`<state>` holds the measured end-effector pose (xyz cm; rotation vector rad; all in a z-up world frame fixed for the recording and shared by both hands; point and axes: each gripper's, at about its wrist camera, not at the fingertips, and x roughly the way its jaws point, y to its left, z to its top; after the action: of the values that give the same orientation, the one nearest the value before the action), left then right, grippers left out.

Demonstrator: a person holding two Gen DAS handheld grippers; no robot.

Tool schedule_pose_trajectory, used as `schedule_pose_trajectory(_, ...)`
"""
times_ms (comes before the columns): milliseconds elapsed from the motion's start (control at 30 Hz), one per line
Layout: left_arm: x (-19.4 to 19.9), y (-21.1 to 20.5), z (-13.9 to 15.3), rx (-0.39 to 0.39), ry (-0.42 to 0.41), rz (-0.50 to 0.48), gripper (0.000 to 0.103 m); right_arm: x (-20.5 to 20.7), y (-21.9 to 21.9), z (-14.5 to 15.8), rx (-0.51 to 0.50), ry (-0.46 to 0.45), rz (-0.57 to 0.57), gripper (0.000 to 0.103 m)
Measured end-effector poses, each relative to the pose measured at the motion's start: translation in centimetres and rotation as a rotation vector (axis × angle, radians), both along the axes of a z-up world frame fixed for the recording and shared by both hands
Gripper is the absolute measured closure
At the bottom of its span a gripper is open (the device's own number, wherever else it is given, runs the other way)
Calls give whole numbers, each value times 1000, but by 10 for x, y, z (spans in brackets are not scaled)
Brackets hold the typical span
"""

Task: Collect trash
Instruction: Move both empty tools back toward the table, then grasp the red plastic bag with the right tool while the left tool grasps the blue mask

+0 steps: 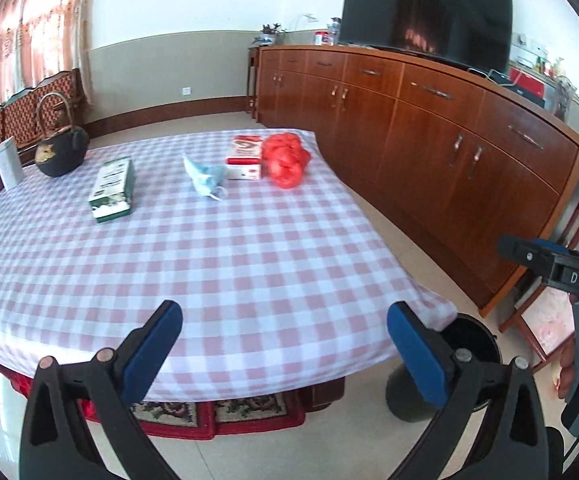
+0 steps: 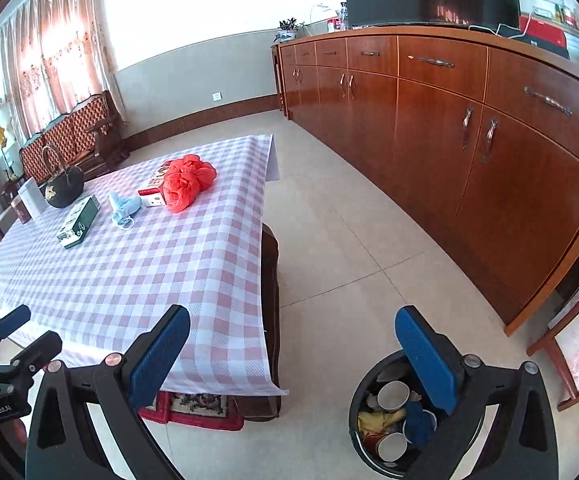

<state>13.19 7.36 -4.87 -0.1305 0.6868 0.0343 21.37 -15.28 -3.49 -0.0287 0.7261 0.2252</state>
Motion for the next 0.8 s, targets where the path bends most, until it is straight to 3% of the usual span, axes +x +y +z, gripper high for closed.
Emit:
schedule_pose_trajectory(200,32,55,0,-28,18,63,17,32,65,10,-35,-38,114,0)
schedule_pose_trajectory(333,73,80,0,-34,25,99,18,75,106,6,-53,-26,171,4)
schedule_pose_trajectory(467,114,90,-8,-4,46,102,21,120,143,-7,-57,5,225,18)
schedule_pose_trajectory(800,195,94,-33,-15,114,86,31,212,179,-41,-15,100,266,27)
